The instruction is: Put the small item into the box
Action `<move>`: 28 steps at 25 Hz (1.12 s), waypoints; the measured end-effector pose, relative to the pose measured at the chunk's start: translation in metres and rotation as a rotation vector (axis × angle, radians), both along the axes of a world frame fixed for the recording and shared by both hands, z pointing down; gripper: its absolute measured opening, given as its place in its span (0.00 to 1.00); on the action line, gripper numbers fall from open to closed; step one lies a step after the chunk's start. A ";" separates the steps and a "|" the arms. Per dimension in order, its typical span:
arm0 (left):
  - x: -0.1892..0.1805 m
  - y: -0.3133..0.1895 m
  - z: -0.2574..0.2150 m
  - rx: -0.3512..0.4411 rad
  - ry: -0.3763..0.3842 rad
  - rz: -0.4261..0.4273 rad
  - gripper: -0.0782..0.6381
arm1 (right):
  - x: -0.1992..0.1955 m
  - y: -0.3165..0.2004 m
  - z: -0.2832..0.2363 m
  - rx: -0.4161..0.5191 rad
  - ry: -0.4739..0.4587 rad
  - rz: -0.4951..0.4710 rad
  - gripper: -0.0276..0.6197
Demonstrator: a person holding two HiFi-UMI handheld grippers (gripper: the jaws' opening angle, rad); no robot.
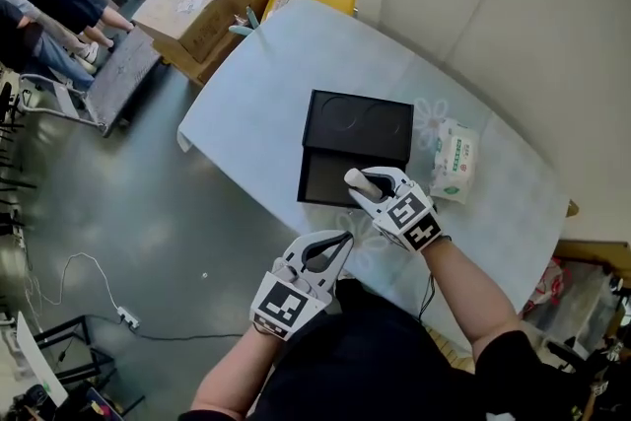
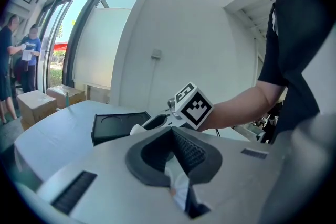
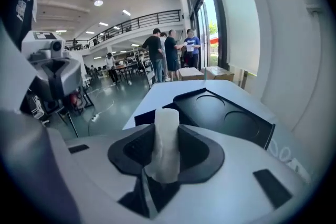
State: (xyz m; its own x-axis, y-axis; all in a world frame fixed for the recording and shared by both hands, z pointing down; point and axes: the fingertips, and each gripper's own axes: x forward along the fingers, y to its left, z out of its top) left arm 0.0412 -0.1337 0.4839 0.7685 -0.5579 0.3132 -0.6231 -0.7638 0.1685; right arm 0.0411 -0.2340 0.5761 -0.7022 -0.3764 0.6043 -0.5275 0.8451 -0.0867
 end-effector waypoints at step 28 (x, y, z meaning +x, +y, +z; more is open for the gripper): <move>-0.048 -0.001 0.041 -0.098 0.037 -0.049 0.12 | -0.022 -0.010 0.112 -0.124 0.439 -0.183 0.26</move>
State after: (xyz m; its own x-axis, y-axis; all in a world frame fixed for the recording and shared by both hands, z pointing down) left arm -0.0063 -0.1349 0.5250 0.7534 -0.5628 0.3400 -0.6510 -0.7115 0.2647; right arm 0.0195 -0.2439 0.6885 -0.4194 -0.1775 0.8903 -0.3808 0.9246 0.0050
